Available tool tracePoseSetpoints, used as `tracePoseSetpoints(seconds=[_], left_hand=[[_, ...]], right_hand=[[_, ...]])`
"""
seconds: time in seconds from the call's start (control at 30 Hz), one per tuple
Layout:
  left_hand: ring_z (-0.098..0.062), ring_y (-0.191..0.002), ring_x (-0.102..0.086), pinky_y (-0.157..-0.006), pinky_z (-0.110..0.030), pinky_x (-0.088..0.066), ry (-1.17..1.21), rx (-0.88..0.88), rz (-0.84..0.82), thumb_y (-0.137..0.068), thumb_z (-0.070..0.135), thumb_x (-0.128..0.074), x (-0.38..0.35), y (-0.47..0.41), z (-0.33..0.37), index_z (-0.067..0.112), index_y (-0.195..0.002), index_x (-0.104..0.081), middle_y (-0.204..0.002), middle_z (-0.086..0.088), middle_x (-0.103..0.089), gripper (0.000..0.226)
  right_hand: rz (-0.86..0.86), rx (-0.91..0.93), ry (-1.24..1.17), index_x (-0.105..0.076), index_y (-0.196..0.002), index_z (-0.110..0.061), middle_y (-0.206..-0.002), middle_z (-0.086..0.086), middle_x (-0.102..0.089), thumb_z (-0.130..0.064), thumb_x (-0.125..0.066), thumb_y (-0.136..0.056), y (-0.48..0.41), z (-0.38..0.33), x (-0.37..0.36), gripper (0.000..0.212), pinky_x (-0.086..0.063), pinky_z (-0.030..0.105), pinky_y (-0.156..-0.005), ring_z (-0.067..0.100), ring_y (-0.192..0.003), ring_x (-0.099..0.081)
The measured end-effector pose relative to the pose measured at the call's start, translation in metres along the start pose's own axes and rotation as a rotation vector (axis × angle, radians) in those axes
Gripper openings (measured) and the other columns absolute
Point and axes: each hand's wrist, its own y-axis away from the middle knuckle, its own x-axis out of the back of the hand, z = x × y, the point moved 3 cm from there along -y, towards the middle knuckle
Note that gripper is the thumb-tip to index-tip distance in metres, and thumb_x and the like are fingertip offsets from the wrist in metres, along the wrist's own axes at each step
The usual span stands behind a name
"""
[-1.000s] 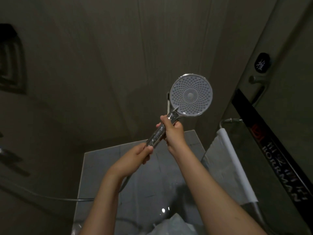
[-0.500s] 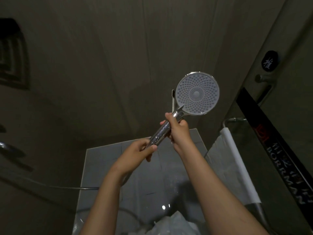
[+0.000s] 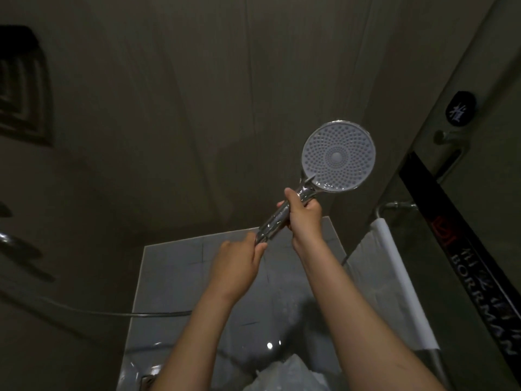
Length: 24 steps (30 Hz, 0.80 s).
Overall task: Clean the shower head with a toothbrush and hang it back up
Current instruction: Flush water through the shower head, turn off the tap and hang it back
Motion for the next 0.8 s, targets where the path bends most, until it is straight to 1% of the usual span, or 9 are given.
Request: tracePoseSetpoints(seconds=[0.1, 0.2, 0.33, 0.4, 0.47, 0.57, 0.63, 0.7, 0.8], left_hand=[[-0.03, -0.093, -0.058, -0.074, -0.033, -0.037, -0.139, 0.012, 0.058, -0.099, 0.042, -0.032, -0.007, 0.001, 0.007, 0.02, -0.117, -0.05, -0.1, -0.008, -0.069, 0.034], [-0.024, -0.087, -0.061, -0.077, -0.032, -0.039, -0.046, -0.013, 0.058, -0.098, 0.041, -0.036, -0.013, 0.004, 0.006, 0.022, -0.109, -0.054, -0.095, -0.002, -0.068, 0.029], [-0.01, -0.074, -0.061, -0.075, -0.032, -0.045, 0.596, 0.102, -0.203, -0.095, 0.033, -0.048, -0.016, 0.001, -0.009, 0.023, -0.086, -0.053, -0.076, 0.005, -0.064, 0.014], [-0.008, -0.074, -0.06, -0.084, -0.032, -0.044, 0.823, 0.121, -0.294, -0.097, 0.023, -0.047, -0.014, -0.001, -0.01, 0.015, -0.09, -0.056, -0.074, 0.005, -0.064, 0.014], [-0.007, -0.078, -0.061, -0.091, -0.028, -0.042, 0.921, 0.128, -0.336, -0.099, 0.022, -0.042, -0.01, 0.001, -0.01, 0.012, -0.097, -0.059, -0.076, 0.003, -0.066, 0.02], [-0.008, -0.084, -0.062, -0.096, -0.025, -0.038, 0.929, 0.144, -0.388, -0.1, 0.027, -0.038, -0.009, 0.003, -0.013, 0.015, -0.102, -0.061, -0.077, 0.003, -0.067, 0.026], [-0.011, -0.079, -0.061, -0.092, -0.029, -0.04, 0.923, 0.152, -0.398, -0.1, 0.023, -0.039, -0.01, 0.005, -0.013, 0.016, -0.098, -0.06, -0.066, 0.006, -0.065, 0.022], [-0.01, -0.067, -0.057, -0.083, -0.034, -0.042, 0.905, 0.141, -0.337, -0.1, 0.02, -0.04, -0.014, 0.006, -0.013, 0.018, -0.088, -0.057, -0.057, 0.008, -0.059, 0.02], [-0.014, -0.067, -0.054, -0.073, -0.038, -0.045, 0.682, 0.135, -0.221, -0.098, 0.034, -0.041, -0.017, 0.01, -0.012, 0.027, -0.081, -0.051, -0.066, 0.007, -0.055, 0.021]], right_hand=[[0.066, 0.004, 0.015, -0.053, -0.078, -0.014, -0.063, 0.006, -0.062, -0.017, -0.063, -0.087, -0.003, 0.004, 0.003, 0.014, -0.046, 0.021, -0.048, 0.008, -0.047, -0.058], [0.07, -0.014, 0.023, -0.052, -0.077, -0.015, -0.065, 0.007, -0.063, -0.017, -0.063, -0.087, -0.003, 0.007, 0.006, 0.015, -0.047, 0.023, -0.052, 0.014, -0.054, -0.06], [-0.029, -0.031, 0.054, -0.054, -0.077, -0.012, -0.064, 0.004, -0.062, -0.019, -0.06, -0.089, 0.0, 0.005, 0.006, 0.015, -0.042, 0.012, -0.042, 0.009, -0.05, -0.058], [-0.092, -0.04, 0.046, -0.056, -0.081, -0.01, -0.066, 0.005, -0.062, -0.019, -0.059, -0.09, 0.001, 0.003, 0.003, 0.014, -0.041, 0.011, -0.041, 0.003, -0.044, -0.057], [-0.143, -0.049, 0.046, -0.056, -0.087, -0.007, -0.067, 0.006, -0.061, -0.019, -0.059, -0.091, 0.003, 0.0, 0.0, 0.013, -0.04, 0.01, -0.041, 0.001, -0.042, -0.056], [-0.201, -0.03, 0.082, -0.057, -0.082, -0.011, -0.067, 0.005, -0.062, -0.02, -0.06, -0.09, 0.005, -0.002, -0.002, 0.013, -0.043, 0.013, -0.045, 0.003, -0.046, -0.057], [-0.214, -0.002, 0.1, -0.057, -0.078, -0.014, -0.065, 0.005, -0.061, -0.018, -0.06, -0.09, 0.006, -0.002, -0.004, 0.013, -0.044, 0.016, -0.049, 0.006, -0.049, -0.056], [-0.21, 0.015, 0.102, -0.057, -0.077, -0.015, -0.065, 0.006, -0.06, -0.016, -0.06, -0.09, 0.007, -0.002, -0.005, 0.014, -0.045, 0.02, -0.055, 0.01, -0.055, -0.056], [-0.196, -0.009, 0.087, -0.056, -0.078, -0.016, -0.066, 0.005, -0.06, -0.016, -0.059, -0.09, 0.007, -0.003, -0.005, 0.013, -0.046, 0.019, -0.053, 0.011, -0.057, -0.057]])
